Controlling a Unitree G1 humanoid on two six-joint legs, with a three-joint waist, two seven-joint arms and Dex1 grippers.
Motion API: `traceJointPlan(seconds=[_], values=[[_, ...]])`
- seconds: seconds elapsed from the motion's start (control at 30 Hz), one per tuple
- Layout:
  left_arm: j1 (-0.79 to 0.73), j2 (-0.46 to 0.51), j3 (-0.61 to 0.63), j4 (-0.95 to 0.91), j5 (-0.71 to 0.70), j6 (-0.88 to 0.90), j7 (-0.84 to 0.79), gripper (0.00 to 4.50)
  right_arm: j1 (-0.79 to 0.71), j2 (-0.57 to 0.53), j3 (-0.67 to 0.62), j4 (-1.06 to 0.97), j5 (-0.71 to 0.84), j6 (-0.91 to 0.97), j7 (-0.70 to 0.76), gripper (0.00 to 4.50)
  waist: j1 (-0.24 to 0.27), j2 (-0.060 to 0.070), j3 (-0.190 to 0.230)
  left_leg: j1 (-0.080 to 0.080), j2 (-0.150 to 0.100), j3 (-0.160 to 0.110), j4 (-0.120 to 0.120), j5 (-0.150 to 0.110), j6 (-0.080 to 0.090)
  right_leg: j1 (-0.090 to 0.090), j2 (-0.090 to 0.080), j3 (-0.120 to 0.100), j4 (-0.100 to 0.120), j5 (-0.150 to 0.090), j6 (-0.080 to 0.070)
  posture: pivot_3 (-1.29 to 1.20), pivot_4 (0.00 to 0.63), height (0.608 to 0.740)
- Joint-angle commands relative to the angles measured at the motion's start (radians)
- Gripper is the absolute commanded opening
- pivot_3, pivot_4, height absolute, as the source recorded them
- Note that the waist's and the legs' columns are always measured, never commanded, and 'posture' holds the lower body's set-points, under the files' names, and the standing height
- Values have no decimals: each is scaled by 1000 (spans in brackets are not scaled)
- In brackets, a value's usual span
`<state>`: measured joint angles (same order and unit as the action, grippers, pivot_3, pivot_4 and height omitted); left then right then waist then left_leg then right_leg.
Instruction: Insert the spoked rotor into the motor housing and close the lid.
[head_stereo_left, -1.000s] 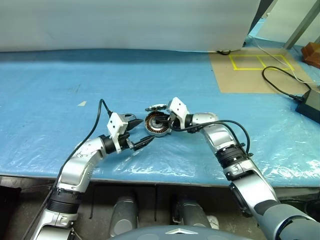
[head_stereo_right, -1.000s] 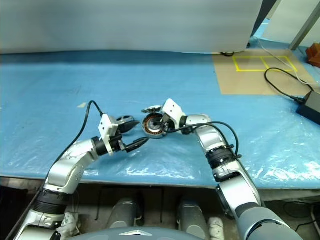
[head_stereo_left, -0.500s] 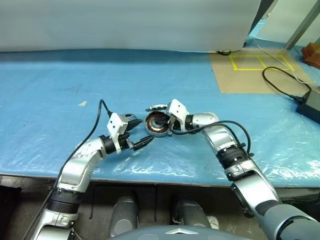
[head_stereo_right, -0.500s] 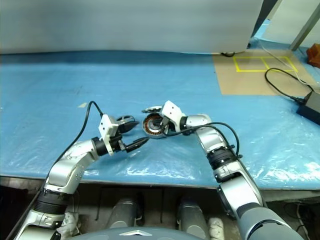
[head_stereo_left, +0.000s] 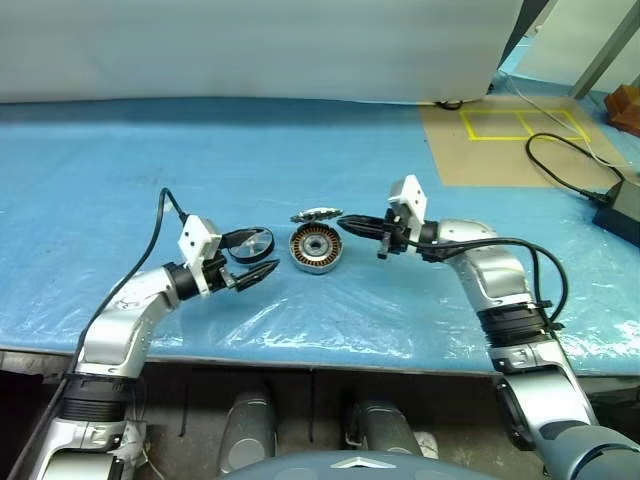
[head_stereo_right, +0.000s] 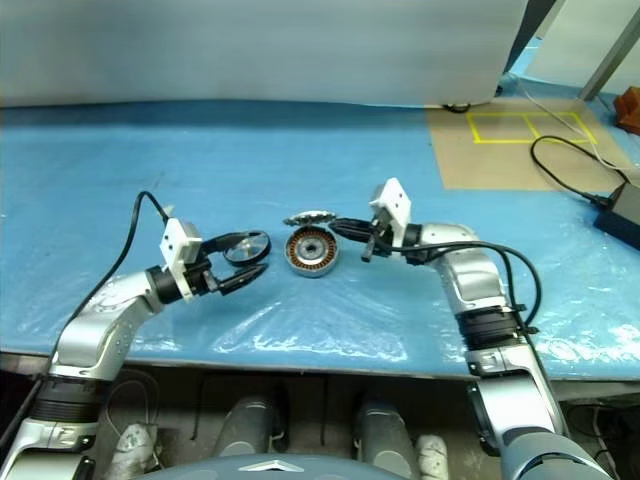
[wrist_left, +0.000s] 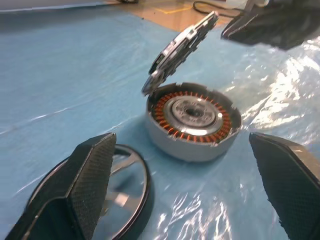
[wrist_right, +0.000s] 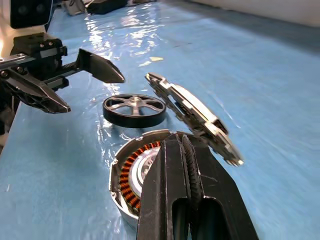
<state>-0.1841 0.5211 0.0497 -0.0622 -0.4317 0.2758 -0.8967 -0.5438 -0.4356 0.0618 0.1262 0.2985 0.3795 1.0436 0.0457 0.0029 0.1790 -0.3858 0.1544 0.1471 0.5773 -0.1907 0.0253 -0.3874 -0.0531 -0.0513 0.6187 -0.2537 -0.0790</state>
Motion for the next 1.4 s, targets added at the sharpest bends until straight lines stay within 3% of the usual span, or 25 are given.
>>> traceJointPlan(seconds=[0.03, 0.33, 0.63, 0.9, 1.27, 1.4], values=[[0, 28, 28, 39, 35, -74, -14, 4500, 44, -17, -32, -91, 38, 24, -25, 25, 0, 0, 0, 0, 0, 0, 0, 0, 0, 0, 0, 0, 0, 0, 0, 0, 150, 740], [-92, 67, 13, 262, 150, -278, -38, 4500, 93, -46, -21, -121, 25, 33, -63, 25, 2, 0, 0, 0, 0, 0, 0, 0, 0, 0, 0, 0, 0, 0, 0, 0, 150, 740], [-107, 121, -30, 288, 255, -441, -75, 4500, 122, -64, -3, -123, 5, 27, -75, 25, 2, 0, 0, 0, 0, 0, 0, 0, 0, 0, 0, 0, 0, 0, 0, 0, 150, 740], [-57, 128, -68, 188, 248, -404, -119, 4500, 129, -45, 15, -118, -1, 19, -94, 25, 2, 0, 0, 0, 0, 0, -1, 0, 0, -1, 0, 0, 0, 0, 0, 0, 150, 740], [-80, 111, 15, 157, 128, -260, -75, 4500, 131, -41, 39, -95, -12, -2, -99, 25, 2, 0, 0, 0, 0, 0, -1, 0, 0, -1, 0, 0, 0, 0, 0, 0, 150, 740], [-182, 151, 43, 166, 33, -53, -106, 4500, 122, -42, 46, -81, -21, -7, -93, 25, 6, 0, 0, 0, 0, 0, 0, 0, 0, -1, 0, 0, 1, 0, 0, 0, 150, 740]])
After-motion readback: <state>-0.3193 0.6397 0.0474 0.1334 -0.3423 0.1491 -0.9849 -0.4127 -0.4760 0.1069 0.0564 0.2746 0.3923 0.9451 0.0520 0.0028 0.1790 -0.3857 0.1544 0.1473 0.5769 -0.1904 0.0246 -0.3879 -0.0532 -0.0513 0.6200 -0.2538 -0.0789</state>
